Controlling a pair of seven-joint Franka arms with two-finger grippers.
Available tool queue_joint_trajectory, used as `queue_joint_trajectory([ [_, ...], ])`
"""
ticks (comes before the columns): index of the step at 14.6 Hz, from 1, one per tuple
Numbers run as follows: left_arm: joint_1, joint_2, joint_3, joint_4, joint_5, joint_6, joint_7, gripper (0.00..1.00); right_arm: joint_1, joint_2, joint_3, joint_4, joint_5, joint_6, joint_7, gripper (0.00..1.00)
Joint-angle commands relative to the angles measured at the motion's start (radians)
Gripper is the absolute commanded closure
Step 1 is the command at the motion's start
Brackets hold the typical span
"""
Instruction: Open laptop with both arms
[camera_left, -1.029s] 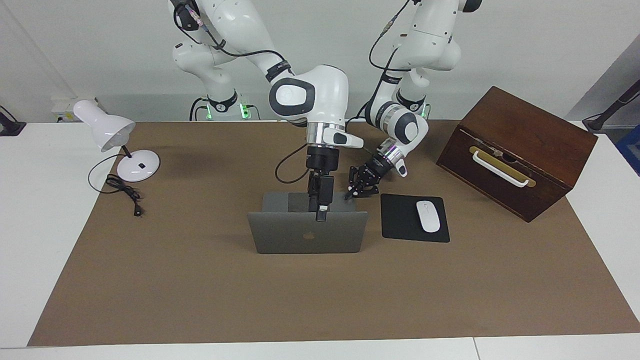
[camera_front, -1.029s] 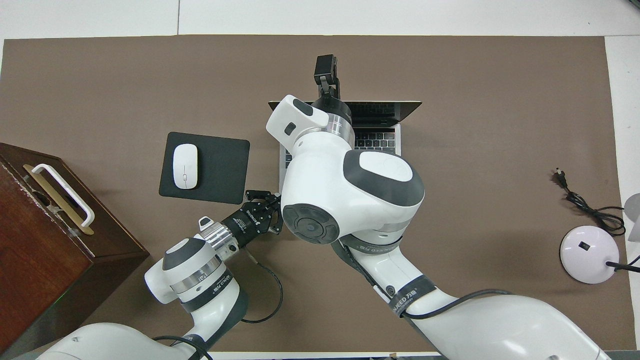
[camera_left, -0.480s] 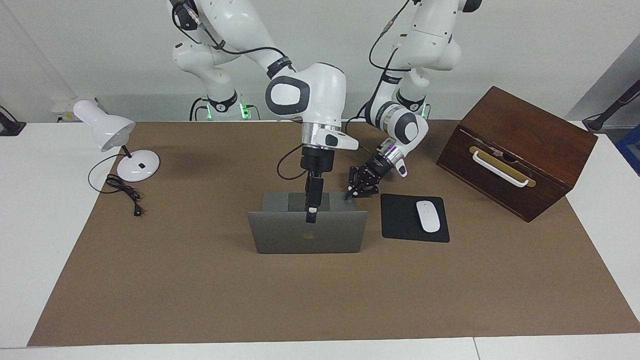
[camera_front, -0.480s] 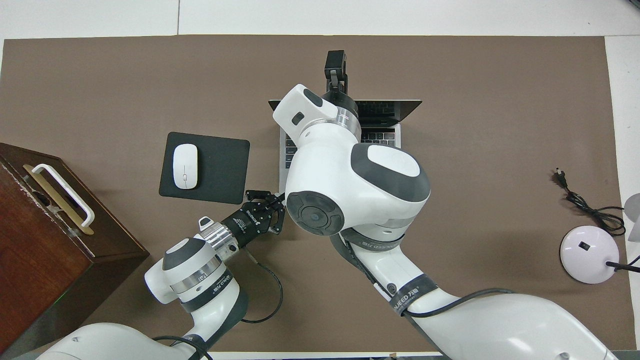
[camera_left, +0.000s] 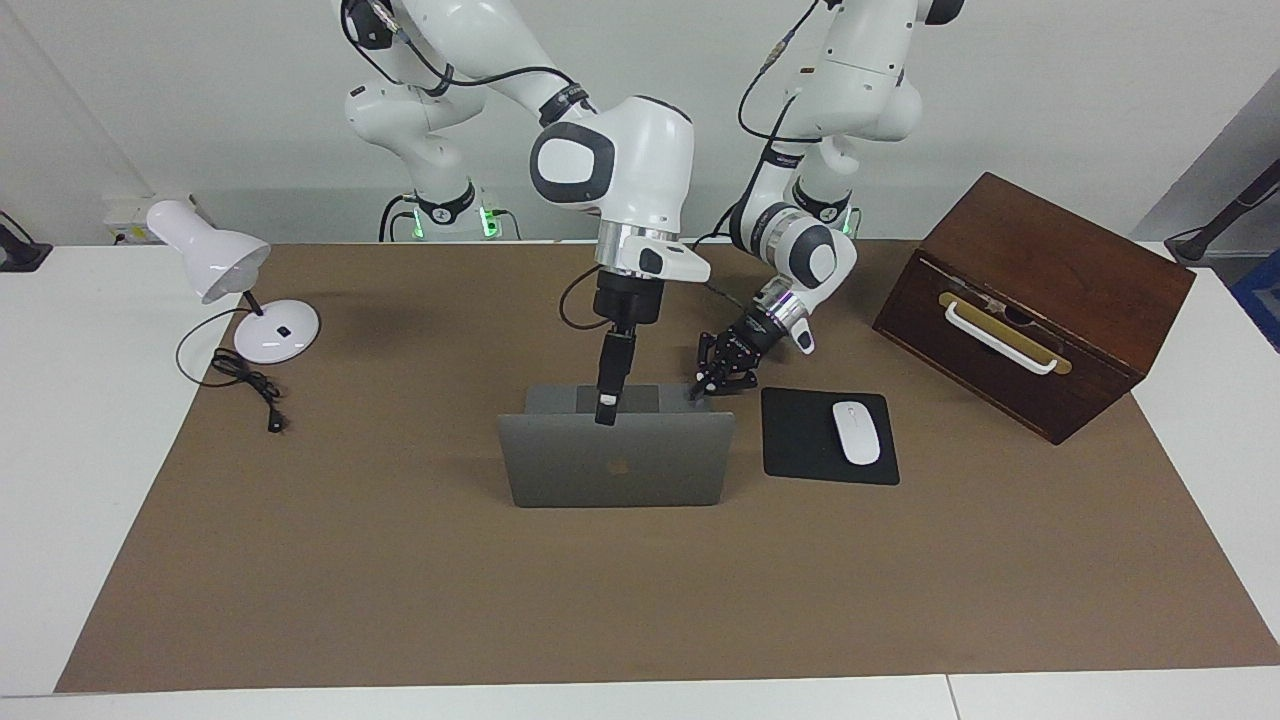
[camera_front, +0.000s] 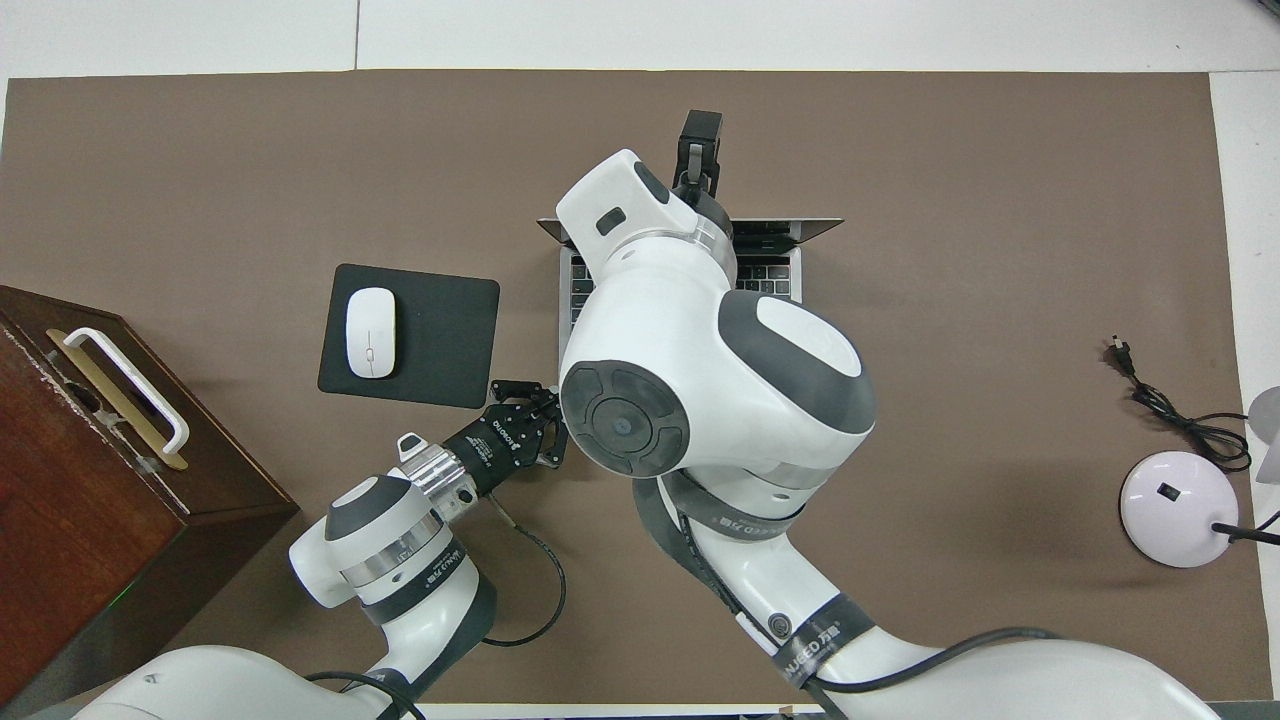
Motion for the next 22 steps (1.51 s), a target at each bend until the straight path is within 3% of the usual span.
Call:
queue_joint_trajectory([
  [1, -0.011, 0.033, 0.01, 0.028, -0.023, 0.036, 0.025, 1.0, 0.016, -0.048, 0.004, 0.0, 0.063, -0.062, 0.015, 0.0],
  [4, -0.008, 0.029, 0.012, 0.042, -0.017, 0.045, 0.026, 1.0, 0.014, -0.089, 0.021, 0.002, 0.101, -0.11, 0.015, 0.0],
  [7, -0.009, 0.014, 0.009, 0.088, -0.009, 0.143, 0.023, 1.0, 0.006, -0.151, 0.019, 0.002, 0.186, -0.158, 0.014, 0.0],
  [14, -0.006, -0.031, 0.007, 0.142, 0.001, 0.187, 0.009, 1.0, -0.102, -0.27, 0.01, 0.003, 0.462, -0.217, 0.017, 0.0],
  [22, 0.032, -0.037, 0.007, 0.231, 0.176, 0.252, 0.006, 1.0, -0.254, -0.312, 0.009, 0.006, 0.695, -0.268, 0.127, 0.0],
])
